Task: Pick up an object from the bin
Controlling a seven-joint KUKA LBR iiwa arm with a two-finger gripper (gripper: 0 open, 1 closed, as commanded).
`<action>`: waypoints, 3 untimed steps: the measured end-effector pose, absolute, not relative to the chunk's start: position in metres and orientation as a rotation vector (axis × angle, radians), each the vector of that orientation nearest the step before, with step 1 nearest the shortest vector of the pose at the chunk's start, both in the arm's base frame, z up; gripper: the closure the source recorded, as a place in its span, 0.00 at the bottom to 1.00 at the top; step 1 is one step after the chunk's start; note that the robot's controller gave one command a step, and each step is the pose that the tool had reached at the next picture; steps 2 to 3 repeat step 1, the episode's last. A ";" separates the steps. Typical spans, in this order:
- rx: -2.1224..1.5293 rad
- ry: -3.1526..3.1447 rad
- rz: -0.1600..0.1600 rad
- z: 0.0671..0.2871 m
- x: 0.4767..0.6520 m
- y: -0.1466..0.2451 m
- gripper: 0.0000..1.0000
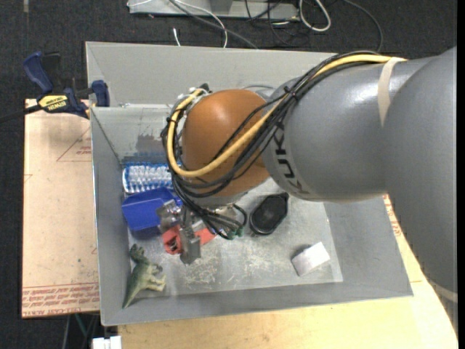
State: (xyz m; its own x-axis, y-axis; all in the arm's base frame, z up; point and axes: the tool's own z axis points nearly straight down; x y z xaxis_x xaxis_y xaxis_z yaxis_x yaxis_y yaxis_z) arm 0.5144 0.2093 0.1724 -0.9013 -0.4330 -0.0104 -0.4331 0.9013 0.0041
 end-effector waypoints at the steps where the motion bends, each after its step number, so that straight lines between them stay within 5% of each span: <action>1: -0.698 3.048 0.010 0.204 0.516 0.210 1.00; 3: -0.698 3.048 0.010 0.204 0.516 0.210 1.00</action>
Offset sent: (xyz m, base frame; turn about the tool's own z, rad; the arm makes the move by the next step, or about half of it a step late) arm 0.0558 0.0114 -0.0160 0.0520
